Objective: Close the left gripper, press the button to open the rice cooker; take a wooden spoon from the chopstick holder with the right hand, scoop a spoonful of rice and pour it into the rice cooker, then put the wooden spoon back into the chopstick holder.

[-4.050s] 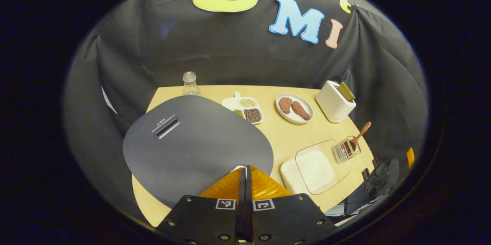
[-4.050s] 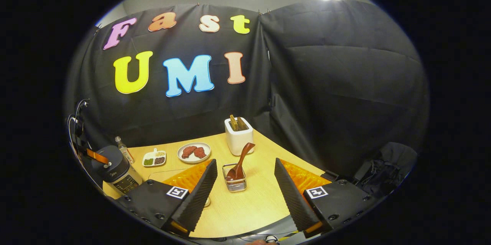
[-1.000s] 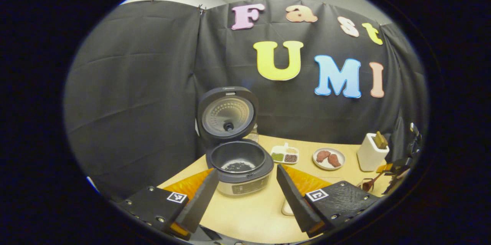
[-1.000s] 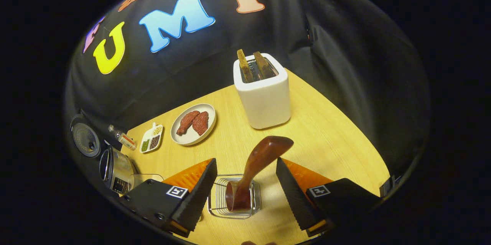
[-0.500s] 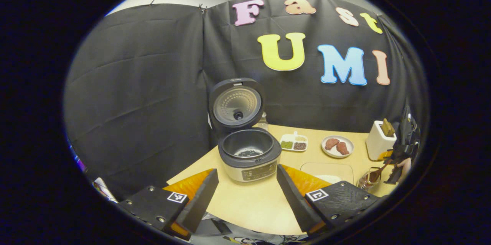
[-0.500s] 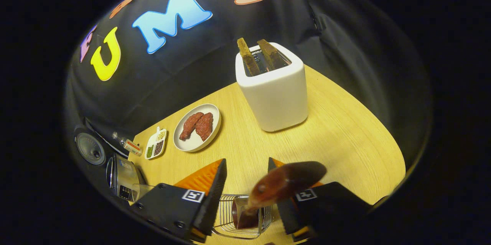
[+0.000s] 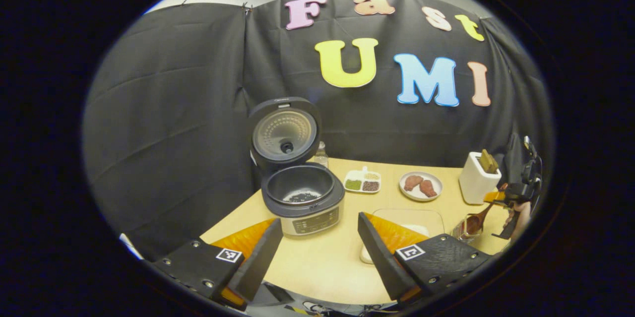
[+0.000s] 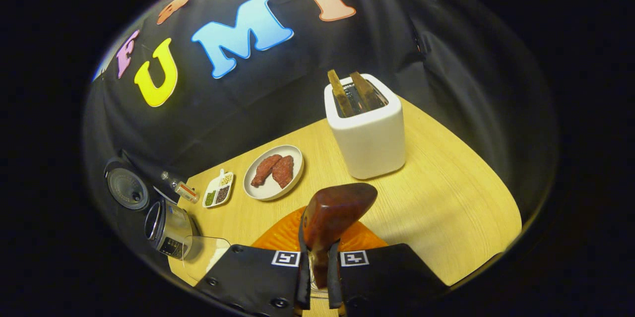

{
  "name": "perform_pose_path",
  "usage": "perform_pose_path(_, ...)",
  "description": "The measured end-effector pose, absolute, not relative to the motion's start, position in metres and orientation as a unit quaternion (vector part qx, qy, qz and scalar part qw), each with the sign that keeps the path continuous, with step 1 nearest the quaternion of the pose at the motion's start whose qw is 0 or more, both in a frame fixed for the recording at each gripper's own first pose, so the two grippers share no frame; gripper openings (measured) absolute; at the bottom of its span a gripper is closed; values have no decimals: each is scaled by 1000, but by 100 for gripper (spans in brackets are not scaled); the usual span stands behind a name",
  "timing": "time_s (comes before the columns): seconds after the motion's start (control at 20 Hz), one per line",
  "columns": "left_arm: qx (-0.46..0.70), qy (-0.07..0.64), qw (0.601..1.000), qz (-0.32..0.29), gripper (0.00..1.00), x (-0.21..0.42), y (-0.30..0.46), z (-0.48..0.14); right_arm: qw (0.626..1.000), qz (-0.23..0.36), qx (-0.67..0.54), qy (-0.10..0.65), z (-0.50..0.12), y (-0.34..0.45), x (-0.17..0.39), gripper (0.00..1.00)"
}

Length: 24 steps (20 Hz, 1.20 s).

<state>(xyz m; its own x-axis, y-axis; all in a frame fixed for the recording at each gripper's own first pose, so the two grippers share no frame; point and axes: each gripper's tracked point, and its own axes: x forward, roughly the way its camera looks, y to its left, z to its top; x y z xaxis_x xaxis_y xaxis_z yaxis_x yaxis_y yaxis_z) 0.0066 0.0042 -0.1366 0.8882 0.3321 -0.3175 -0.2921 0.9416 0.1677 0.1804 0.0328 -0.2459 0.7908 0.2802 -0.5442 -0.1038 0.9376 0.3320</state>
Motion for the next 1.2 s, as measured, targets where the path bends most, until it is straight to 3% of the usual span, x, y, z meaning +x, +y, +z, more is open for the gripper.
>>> perform_pose_path(0.25,42,166,977,124,96,22,13,-139,947,72,153,274,-216,18,167,15)
perform_pose_path(0.45,30,169,983,69,99,37,27,-137,954,25,165,250,-192,4,142,15)
perform_pose_path(0.65,18,156,987,18,96,57,44,-128,958,-28,173,226,-169,-6,109,15)
perform_pose_path(0.95,69,140,985,-73,99,75,72,-127,966,-100,160,179,-139,-15,62,15)
perform_pose_path(1.0,76,139,984,-82,96,76,77,-126,966,-108,158,175,-136,-13,55,15)
perform_pose_path(1.2,65,140,982,-107,99,78,91,-133,966,-112,162,167,-130,14,35,15)
